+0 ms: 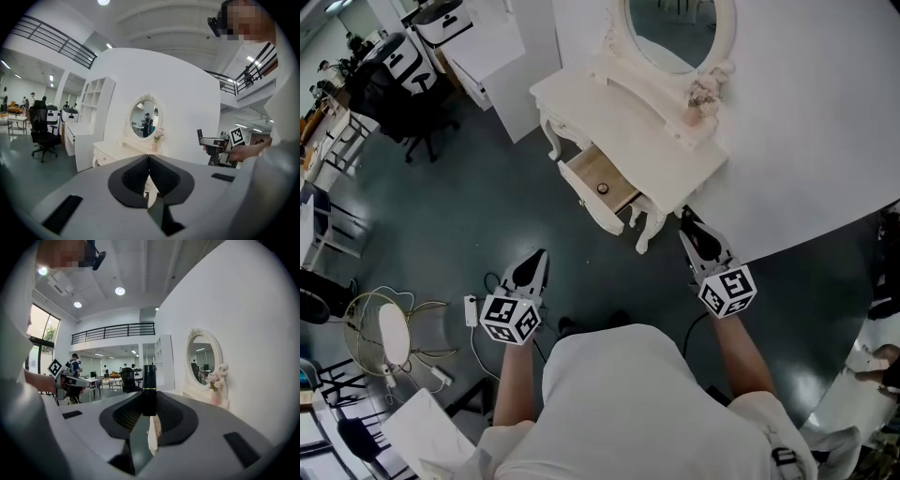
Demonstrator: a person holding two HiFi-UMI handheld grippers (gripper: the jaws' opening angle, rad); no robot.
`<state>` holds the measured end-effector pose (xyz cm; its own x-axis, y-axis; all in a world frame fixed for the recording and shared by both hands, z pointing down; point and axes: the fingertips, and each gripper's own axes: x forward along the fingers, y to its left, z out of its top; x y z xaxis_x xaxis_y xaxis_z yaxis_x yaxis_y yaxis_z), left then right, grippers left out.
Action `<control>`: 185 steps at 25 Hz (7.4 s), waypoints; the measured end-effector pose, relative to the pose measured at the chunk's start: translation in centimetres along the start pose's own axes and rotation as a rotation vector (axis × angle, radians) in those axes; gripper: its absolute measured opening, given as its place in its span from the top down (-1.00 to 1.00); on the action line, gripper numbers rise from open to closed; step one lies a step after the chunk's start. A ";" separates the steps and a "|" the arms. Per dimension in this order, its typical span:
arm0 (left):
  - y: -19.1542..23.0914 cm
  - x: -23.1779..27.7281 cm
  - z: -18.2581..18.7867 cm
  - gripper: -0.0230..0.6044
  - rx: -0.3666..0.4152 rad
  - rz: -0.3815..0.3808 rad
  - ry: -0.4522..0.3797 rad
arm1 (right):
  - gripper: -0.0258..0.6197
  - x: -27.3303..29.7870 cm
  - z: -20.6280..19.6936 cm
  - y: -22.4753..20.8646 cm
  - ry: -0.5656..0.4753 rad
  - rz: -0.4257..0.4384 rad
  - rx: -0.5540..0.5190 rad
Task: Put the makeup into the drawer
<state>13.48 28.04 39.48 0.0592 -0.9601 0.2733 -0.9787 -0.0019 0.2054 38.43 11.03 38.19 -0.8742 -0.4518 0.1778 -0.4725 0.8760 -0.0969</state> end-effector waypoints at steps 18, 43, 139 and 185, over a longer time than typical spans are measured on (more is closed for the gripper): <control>0.6 4.0 0.4 0.87 -0.010 -0.020 0.000 | 0.60 2.1 -0.6 -2.1 0.029 -0.001 0.000; 15.7 14.5 4.8 0.87 0.003 -0.196 0.074 | 0.60 17.8 0.6 -1.2 0.087 -0.142 0.038; 29.0 39.8 -9.9 0.87 -0.156 -0.358 0.568 | 0.60 51.2 -36.7 -2.6 0.986 0.110 0.186; 31.9 36.4 -5.7 0.87 -0.032 -0.489 0.553 | 0.82 49.2 -22.3 -4.4 0.711 -0.249 0.167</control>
<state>-14.49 -5.43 61.35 0.5863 -0.5704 0.5752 -0.8091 -0.3775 0.4504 0.04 -11.30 69.16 -0.4848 -0.3658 0.7945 -0.7058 0.7001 -0.1083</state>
